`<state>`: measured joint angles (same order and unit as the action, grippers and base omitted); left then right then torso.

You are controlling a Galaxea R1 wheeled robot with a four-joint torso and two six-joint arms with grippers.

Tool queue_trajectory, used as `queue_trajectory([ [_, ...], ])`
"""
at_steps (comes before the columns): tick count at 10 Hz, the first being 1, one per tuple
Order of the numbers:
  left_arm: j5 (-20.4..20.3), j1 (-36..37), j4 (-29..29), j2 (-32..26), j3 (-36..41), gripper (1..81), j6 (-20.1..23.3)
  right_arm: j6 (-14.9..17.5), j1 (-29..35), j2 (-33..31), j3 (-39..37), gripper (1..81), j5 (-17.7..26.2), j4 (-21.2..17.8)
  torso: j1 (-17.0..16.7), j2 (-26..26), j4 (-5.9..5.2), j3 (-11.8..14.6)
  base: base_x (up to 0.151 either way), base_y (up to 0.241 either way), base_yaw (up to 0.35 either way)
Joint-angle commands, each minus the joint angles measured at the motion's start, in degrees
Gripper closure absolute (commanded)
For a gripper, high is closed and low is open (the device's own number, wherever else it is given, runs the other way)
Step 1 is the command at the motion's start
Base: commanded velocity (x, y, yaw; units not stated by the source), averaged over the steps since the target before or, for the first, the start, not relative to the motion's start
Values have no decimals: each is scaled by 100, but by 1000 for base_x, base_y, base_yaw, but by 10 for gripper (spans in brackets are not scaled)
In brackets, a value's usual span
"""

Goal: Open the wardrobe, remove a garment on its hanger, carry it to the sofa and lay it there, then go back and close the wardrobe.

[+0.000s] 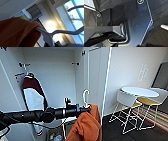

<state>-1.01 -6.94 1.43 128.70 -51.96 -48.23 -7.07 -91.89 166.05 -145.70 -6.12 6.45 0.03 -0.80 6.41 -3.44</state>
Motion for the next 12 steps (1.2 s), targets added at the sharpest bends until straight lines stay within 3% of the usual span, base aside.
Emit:
queue_trajectory([
  [1, -295, 865, -160, -176, 247, 811, 33, -13, -88, -482, 325, 10, 252, -65, 0, 0, 0, 0, 0, 0, -341],
  [3, -190, 760, -213, -361, 387, 811, 33, -14, -168, -508, 341, 10, 252, -65, 0, 0, 0, 0, 0, 0, -341],
  [12, -426, 285, -388, -441, 466, 811, 59, -14, -150, -430, 271, 10, 252, -3, -2, 0, 0, 2, 0, -232, 0],
])
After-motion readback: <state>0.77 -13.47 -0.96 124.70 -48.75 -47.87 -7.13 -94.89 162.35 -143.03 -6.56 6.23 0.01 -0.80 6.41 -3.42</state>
